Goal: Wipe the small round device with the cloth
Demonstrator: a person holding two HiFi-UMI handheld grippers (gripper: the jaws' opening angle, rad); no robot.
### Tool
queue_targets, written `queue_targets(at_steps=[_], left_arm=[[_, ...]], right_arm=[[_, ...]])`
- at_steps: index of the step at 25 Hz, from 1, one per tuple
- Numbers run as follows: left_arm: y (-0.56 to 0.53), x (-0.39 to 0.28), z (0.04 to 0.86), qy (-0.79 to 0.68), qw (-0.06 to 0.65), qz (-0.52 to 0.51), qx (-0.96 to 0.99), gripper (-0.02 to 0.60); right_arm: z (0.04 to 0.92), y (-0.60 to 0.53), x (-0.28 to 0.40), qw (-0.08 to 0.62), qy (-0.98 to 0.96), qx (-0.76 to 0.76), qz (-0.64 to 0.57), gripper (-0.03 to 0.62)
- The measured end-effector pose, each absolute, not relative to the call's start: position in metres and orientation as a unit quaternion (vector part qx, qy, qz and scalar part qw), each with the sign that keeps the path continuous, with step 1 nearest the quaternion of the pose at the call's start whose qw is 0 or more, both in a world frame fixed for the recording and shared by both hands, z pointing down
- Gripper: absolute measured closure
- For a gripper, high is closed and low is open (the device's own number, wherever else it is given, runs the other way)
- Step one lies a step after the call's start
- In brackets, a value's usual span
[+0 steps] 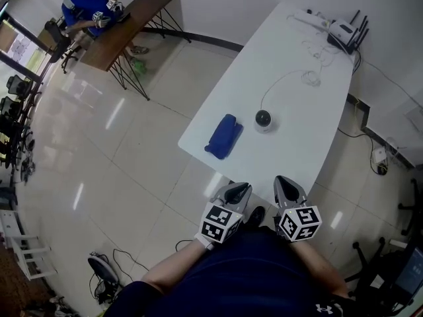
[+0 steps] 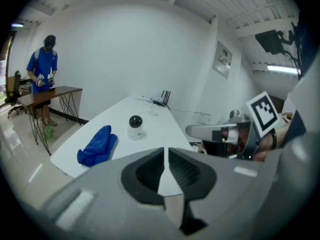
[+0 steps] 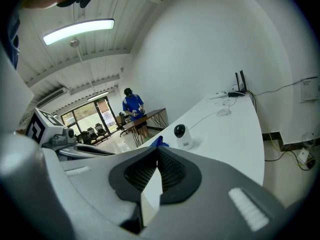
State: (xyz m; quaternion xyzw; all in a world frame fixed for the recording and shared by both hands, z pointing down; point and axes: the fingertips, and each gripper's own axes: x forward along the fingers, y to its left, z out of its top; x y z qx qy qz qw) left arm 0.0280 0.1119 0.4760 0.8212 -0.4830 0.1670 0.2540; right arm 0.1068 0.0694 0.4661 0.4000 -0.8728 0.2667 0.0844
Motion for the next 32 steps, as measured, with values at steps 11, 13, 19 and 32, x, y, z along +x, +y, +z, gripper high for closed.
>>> queue_targets(at_steps=[11, 13, 19, 32], left_arm=[[-0.017, -0.067, 0.537, -0.497, 0.143, 0.336, 0.787, 0.354], [-0.034, -0.072, 0.562, -0.47, 0.098, 0.4, 0.78, 0.34], [-0.053, -0.072, 0.622, -0.425, 0.105, 0.475, 0.763, 0.292], [-0.084, -0.083, 0.582, -0.447, 0.264, 0.294, 0.802, 0.472]], right_arm=[[0.474, -0.015, 0.085, 0.112, -0.84, 0.459, 0.267, 0.582], [0.474, -0.028, 0.077, 0.114, -0.832, 0.472, 0.268, 0.582], [0.473, -0.059, 0.059, 0.11, -0.817, 0.497, 0.27, 0.582], [0.497, -0.081, 0.072, 0.098, -0.811, 0.491, 0.302, 0.582]])
